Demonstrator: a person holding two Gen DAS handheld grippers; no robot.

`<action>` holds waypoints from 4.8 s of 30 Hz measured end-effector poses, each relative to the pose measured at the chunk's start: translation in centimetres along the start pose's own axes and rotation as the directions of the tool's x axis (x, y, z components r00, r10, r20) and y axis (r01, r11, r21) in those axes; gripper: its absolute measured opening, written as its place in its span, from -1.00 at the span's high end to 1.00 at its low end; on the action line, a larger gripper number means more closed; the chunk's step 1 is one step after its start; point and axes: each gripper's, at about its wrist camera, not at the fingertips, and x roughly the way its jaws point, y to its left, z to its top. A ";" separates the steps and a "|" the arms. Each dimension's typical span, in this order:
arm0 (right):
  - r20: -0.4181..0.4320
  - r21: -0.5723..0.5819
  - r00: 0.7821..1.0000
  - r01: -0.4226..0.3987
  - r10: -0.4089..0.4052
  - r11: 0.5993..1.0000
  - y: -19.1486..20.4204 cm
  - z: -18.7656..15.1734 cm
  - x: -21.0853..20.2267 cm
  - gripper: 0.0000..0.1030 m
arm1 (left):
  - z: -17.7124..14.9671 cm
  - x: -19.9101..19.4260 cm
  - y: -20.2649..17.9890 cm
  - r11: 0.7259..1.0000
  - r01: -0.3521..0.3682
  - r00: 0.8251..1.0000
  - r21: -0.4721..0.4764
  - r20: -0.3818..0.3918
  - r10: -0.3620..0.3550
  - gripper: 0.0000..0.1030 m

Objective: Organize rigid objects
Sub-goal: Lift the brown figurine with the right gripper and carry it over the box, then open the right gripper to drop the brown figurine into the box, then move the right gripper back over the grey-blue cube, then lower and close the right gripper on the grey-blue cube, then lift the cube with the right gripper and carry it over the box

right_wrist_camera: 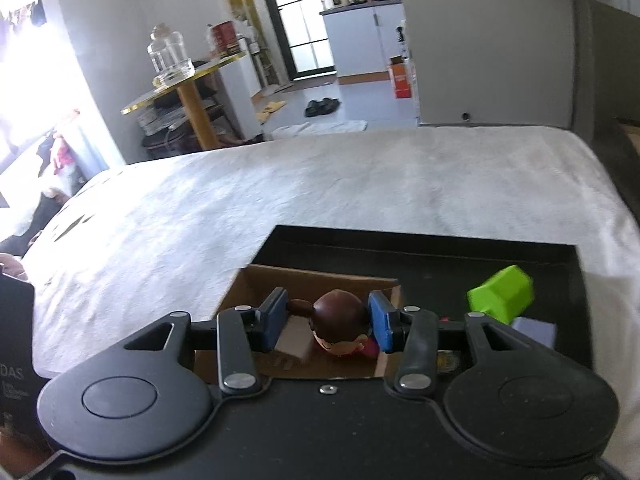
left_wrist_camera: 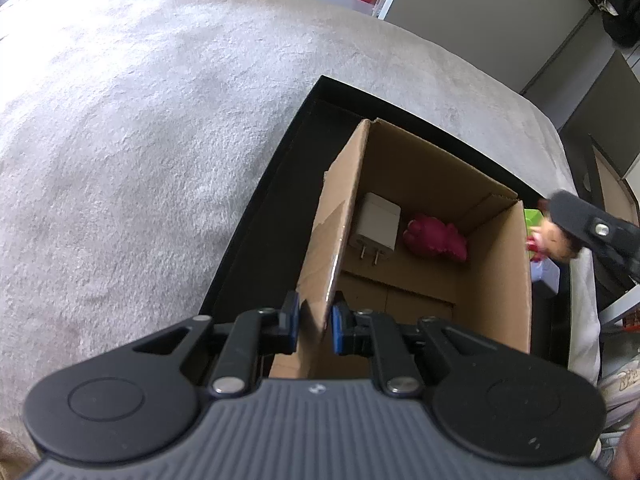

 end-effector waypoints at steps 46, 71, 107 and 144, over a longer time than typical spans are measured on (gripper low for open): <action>-0.084 0.055 0.994 0.069 -0.065 0.996 -2.5 -2.9 -2.6 -0.51 | -0.1 0.4 0.7 0.999 0.024 1.000 -0.031 -0.017 -0.024 0.69; -0.107 0.115 0.957 0.282 -0.271 0.952 -8.7 -4.7 -2.7 -0.62 | 0.0 0.1 0.2 1.000 0.008 1.000 -0.009 0.003 -0.008 0.69; -0.166 0.150 0.929 0.355 -0.331 0.923 -13.7 -4.6 5.1 -0.61 | -0.3 1.1 -3.1 0.978 -0.160 0.987 0.130 0.050 0.155 0.72; -0.177 0.207 0.927 0.364 -0.331 0.908 -13.7 -8.3 1.2 0.16 | -0.5 0.8 -3.5 0.974 -0.184 0.981 0.135 0.079 0.175 0.72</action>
